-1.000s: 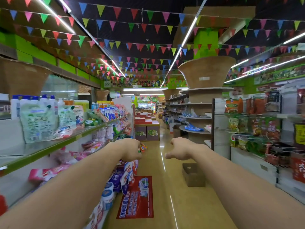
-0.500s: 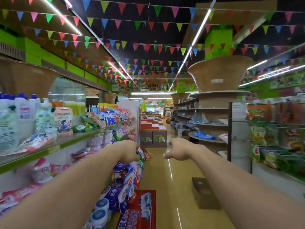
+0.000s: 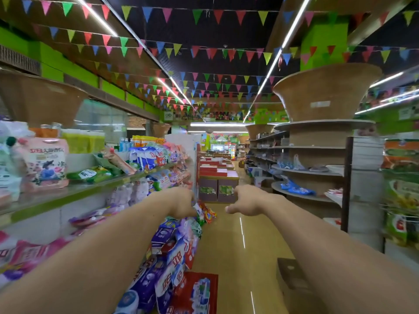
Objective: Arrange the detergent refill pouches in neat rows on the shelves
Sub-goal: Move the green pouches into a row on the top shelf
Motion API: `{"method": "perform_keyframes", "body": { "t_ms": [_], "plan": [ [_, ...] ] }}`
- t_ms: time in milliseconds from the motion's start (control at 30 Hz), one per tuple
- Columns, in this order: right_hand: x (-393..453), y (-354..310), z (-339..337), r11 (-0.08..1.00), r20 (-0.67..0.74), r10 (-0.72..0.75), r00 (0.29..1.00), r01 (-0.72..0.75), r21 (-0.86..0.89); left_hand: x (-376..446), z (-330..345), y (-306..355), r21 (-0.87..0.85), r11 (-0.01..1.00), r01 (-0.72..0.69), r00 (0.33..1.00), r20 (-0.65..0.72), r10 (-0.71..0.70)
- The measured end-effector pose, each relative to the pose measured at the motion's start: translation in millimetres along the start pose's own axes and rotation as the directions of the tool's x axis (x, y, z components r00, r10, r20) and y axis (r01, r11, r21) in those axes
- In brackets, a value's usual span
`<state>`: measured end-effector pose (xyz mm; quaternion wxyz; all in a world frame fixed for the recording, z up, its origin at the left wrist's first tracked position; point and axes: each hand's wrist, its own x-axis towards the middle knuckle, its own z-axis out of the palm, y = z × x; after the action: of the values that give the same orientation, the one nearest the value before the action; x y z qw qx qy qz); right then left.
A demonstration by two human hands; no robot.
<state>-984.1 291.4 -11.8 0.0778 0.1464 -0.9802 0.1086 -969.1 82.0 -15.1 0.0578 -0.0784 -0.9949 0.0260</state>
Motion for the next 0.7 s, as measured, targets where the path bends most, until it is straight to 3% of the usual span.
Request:
{"method": "perform_keyframes", "body": {
  "t_ms": [400, 700],
  "plan": [
    [280.7, 50.2, 40.6, 0.998, 0.038, -0.041, 0.998, 0.039, 0.051, 255.1, 25.5, -90.6, 0.031, 0.996, 0.089, 0.995, 0.035, -0.090],
    [492.1, 77.4, 84.8, 0.966, 0.068, -0.238, 0.969, 0.229, 0.118, 427.0, 62.4, -139.1, 0.074, 0.974, 0.213, 0.977, 0.007, -0.215]
  ]
}}
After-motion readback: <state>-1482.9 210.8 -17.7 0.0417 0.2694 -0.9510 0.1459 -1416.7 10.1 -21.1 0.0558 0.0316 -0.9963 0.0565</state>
